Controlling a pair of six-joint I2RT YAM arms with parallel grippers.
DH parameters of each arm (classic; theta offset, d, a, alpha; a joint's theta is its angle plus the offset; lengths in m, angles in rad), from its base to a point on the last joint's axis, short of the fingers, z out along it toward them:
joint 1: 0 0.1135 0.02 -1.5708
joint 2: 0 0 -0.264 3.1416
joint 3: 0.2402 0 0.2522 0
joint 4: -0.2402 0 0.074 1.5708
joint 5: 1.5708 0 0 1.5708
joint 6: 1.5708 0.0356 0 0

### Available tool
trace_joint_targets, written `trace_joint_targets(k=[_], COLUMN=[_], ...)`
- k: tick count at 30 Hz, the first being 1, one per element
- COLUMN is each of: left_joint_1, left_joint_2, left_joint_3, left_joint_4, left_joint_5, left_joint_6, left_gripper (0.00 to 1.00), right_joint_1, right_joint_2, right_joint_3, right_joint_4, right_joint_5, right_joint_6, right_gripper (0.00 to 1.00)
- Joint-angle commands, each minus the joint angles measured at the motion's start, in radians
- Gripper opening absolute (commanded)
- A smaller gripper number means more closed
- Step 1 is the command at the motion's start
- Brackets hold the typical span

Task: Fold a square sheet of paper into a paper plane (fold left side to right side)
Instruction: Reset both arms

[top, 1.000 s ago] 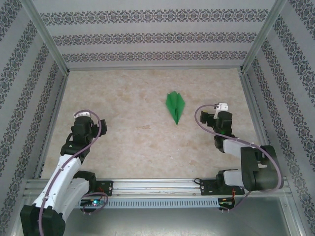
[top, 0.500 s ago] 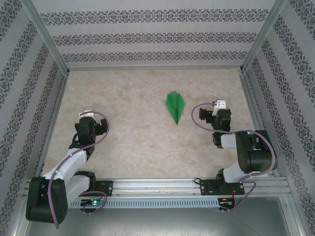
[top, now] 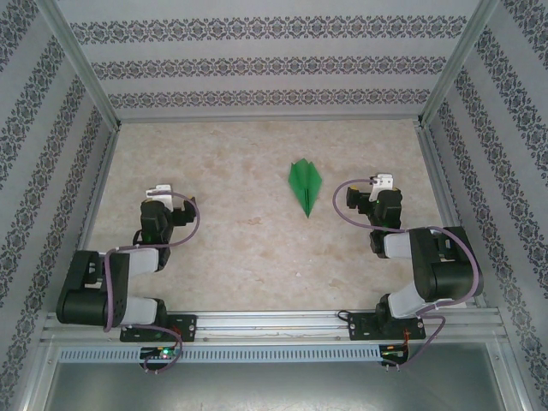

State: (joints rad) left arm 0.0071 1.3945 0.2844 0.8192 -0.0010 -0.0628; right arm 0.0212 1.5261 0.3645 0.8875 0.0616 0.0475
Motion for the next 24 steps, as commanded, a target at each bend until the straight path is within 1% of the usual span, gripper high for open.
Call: trace_joint_targets(k=[1, 4, 5, 6, 8, 9, 10, 11, 13, 14, 24], left_joint_1=[0.023, 0.032, 0.035, 0.037, 0.037, 0.038, 0.039, 0.036, 0.037, 0.037, 0.036], left_joint_2=[0.099, 0.216, 0.211, 0.192, 0.202, 0.202, 0.192, 0.188, 0.200, 0.194, 0.197], left_joint_3=[0.004, 0.000, -0.001, 0.009, 0.031, 0.056, 0.086, 0.099, 0.084, 0.090, 0.083], left_joint_4=[0.223, 0.356, 0.352, 0.297, 0.273, 0.227, 0.148, 0.120, 0.172, 0.145, 0.167], left_joint_5=[0.050, 0.073, 0.082, 0.079, 0.075, 0.075, 0.075, 0.078, 0.088, 0.086, 0.091], left_joint_6=[0.031, 0.029, 0.029, 0.022, 0.024, 0.022, 0.021, 0.031, 0.030, 0.029, 0.034], left_gripper=[0.99, 0.99, 0.99, 0.99, 0.99, 0.99, 0.99, 1.00, 0.99, 0.99, 0.99], right_joint_1=[-0.009, -0.009, -0.009, -0.008, -0.008, -0.007, -0.009, -0.008, -0.008, -0.007, -0.006], right_joint_2=[-0.003, -0.003, -0.002, -0.002, -0.003, -0.001, -0.003, -0.004, -0.004, -0.004, -0.004], right_joint_3=[0.017, 0.017, 0.017, 0.017, 0.017, 0.016, 0.016, 0.016, 0.016, 0.016, 0.016], right_joint_4=[0.038, 0.039, 0.039, 0.039, 0.039, 0.039, 0.039, 0.039, 0.040, 0.041, 0.041], right_joint_5=[-0.016, -0.017, -0.016, -0.017, -0.016, -0.016, -0.016, -0.016, -0.016, -0.016, -0.015], right_joint_6=[-0.010, -0.010, -0.010, -0.011, -0.011, -0.011, -0.010, -0.010, -0.011, -0.010, -0.012], right_gripper=[0.98, 0.98, 0.98, 0.98, 0.98, 0.98, 0.98, 0.98, 0.98, 0.98, 0.98])
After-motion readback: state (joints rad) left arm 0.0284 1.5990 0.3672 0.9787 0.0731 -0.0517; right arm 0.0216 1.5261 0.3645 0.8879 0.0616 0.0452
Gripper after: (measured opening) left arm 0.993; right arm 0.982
